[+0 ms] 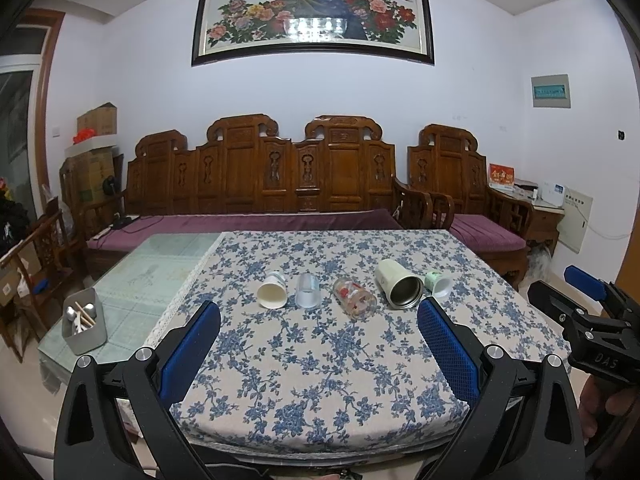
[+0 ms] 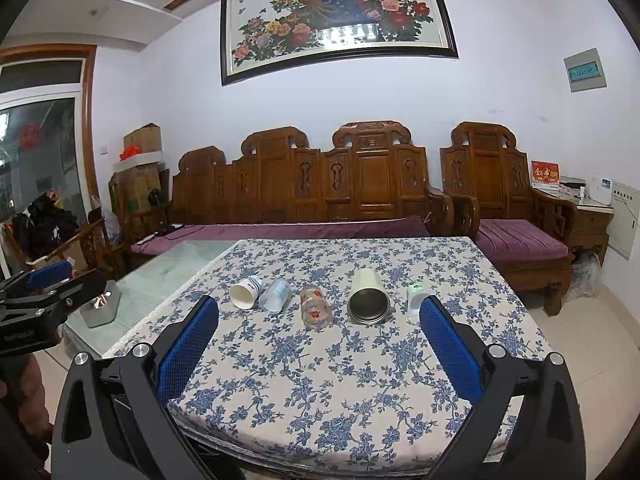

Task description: Flip cup upside down

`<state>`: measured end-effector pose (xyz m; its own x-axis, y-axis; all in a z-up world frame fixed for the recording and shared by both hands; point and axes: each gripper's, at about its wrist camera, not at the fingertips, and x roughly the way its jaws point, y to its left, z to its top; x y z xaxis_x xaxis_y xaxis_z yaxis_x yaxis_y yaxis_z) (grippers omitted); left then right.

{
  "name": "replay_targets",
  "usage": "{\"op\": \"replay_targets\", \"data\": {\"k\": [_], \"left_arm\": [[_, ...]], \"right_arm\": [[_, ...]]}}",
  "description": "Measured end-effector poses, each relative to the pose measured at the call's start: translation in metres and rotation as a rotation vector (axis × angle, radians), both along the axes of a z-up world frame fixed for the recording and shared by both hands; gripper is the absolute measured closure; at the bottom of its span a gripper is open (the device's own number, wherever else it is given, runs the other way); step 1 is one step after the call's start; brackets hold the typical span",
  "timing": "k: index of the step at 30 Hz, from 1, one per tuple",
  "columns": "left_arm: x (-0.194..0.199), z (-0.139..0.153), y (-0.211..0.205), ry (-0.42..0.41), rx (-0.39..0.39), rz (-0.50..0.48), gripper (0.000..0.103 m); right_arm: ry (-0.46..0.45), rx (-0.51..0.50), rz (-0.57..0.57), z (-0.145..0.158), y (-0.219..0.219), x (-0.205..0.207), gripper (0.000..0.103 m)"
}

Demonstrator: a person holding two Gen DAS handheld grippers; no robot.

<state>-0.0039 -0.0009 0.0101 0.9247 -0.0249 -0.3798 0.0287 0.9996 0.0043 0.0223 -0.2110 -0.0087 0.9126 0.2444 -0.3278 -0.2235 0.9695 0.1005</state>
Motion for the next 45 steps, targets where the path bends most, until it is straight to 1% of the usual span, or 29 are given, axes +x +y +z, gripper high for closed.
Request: {"op": "replay_targets", "data": {"k": [2,16,20,45], "left_arm": [[0.001,0.001,0.001,0.000,-0.002,0.002,0.008],[0.001,-0.001,0.001,-0.002,-0.002,-0.003,0.008],[0.000,-0.003,0.001,-0.003,-0.003,-0.007,0.008],[-0.005,-0.003,-0.001,-0.009,0.003,-0.006,0.008]], "right_arm": [[0.001,-0.001,0.000,0.005,0.002,0.000,0.002],[-0.002,0.000,0.001,0.004,0.002,0.001,0.002],[-0.004,0.000,0.002,0.010,0.003,-0.004,0.002],[-0.010,0.012,0.010,0.010,0.004,-0.008,0.002]]}}
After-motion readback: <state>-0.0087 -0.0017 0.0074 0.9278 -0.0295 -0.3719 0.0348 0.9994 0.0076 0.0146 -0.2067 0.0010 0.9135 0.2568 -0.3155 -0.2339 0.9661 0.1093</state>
